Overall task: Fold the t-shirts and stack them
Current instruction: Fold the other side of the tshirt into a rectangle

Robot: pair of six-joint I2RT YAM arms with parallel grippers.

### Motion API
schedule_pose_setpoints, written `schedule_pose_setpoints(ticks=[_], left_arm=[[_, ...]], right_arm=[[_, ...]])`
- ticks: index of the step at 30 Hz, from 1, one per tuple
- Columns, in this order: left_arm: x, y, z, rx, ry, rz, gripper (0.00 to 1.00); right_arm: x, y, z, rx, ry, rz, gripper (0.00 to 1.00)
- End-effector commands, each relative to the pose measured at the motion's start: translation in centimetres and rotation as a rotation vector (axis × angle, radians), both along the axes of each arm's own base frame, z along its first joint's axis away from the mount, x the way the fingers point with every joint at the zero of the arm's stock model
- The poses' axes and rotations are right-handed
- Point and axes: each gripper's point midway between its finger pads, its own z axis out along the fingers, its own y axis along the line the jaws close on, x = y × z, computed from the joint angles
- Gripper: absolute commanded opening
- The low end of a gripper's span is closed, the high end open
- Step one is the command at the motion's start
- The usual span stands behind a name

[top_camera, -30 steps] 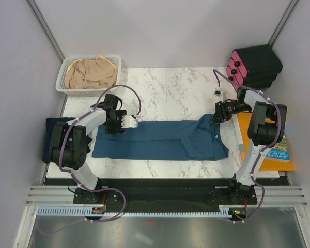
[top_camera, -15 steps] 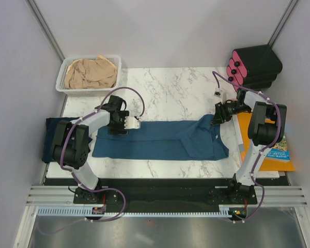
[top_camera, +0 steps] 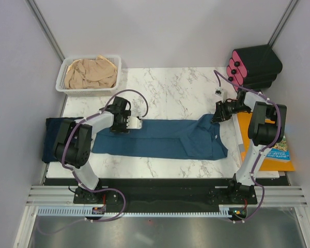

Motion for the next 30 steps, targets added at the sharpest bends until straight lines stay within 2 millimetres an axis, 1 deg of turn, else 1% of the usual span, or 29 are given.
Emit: schedule_pose_setpoints(ticks=[1, 4, 5, 7, 10, 14, 15, 16, 18, 19, 22, 30], left_arm=[[-1.1, 0.6, -3.9, 0.043, 0.046, 0.034, 0.74], [-1.3, 0.7, -4.6, 0.068, 0.053, 0.039, 0.73], [-1.2, 0.7, -4.6, 0.075, 0.045, 0.039, 0.73], [-1.5, 0.6, -4.9, 0.085, 0.055, 0.038, 0.73], [-1.9, 0.7, -5.4, 0.105, 0.065, 0.037, 0.73], [-2.1, 1.1, -5.9, 0.136, 0.070, 0.050, 0.72], [-2.1, 1.1, -6.1, 0.142, 0.072, 0.053, 0.72], [-2.3, 1.2, -6.2, 0.149, 0.076, 0.055, 0.71], [-2.4, 1.4, -6.4, 0.162, 0.077, 0.063, 0.71], [-2.4, 1.5, -6.5, 0.165, 0.078, 0.067, 0.71], [-2.5, 1.4, -6.6, 0.169, 0.078, 0.069, 0.71], [-2.8, 1.6, -6.8, 0.180, 0.083, 0.078, 0.71]], right_arm=[[1.5, 0.4, 2.2, 0.045, -0.086, -0.008, 0.27], [1.5, 0.4, 2.3, 0.046, -0.088, -0.011, 0.18], [1.5, 0.4, 2.4, 0.046, -0.090, -0.011, 0.17], [1.5, 0.4, 2.5, 0.044, -0.094, -0.011, 0.11], [1.5, 0.3, 2.7, 0.031, -0.100, -0.013, 0.06], [1.4, -0.3, 2.9, -0.011, -0.105, -0.005, 0.04], [1.7, -0.5, 3.0, -0.025, -0.129, 0.018, 0.04], [1.0, -0.5, 3.0, -0.026, -0.100, 0.032, 0.05], [1.0, -0.8, 3.1, -0.040, -0.098, 0.058, 0.06], [0.4, -0.8, 2.9, -0.042, -0.084, 0.084, 0.06], [-0.2, -1.2, 2.5, -0.067, -0.063, 0.120, 0.07], [-0.7, -2.8, 0.9, -0.172, -0.044, 0.157, 0.06]])
